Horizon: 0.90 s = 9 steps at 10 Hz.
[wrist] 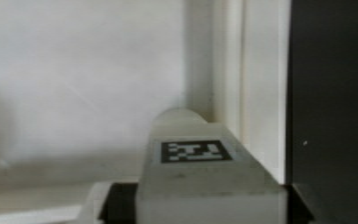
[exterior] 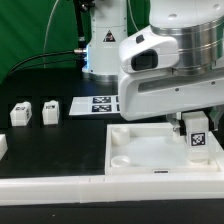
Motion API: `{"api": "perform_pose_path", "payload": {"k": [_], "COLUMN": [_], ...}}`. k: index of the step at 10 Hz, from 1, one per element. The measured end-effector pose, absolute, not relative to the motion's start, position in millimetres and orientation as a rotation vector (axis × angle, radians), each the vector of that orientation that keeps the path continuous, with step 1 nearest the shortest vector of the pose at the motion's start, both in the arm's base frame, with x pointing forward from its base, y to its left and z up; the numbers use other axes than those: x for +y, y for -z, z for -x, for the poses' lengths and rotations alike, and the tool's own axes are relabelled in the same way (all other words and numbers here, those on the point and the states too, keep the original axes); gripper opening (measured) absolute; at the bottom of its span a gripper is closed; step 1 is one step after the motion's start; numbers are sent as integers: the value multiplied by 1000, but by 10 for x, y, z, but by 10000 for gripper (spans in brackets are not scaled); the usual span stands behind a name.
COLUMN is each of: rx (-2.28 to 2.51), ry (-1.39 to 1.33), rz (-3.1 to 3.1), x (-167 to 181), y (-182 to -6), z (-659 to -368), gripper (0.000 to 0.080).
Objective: Assemble one leg
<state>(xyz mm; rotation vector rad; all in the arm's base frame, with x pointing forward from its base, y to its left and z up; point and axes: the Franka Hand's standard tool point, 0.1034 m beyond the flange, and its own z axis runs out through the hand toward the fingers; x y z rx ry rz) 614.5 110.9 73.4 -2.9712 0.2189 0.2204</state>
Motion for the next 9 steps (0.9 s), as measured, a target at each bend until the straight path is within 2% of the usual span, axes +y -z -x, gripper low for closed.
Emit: {"api": "perform_pose_path", "payload": {"k": [5,9], "rx": [1178,1648], "ry": [-300,-324], "rz": [2768,2547], "x": [1148,1173], "y": [-724,-718], "z": [-6135,-6146], "gripper": [294,294]}}
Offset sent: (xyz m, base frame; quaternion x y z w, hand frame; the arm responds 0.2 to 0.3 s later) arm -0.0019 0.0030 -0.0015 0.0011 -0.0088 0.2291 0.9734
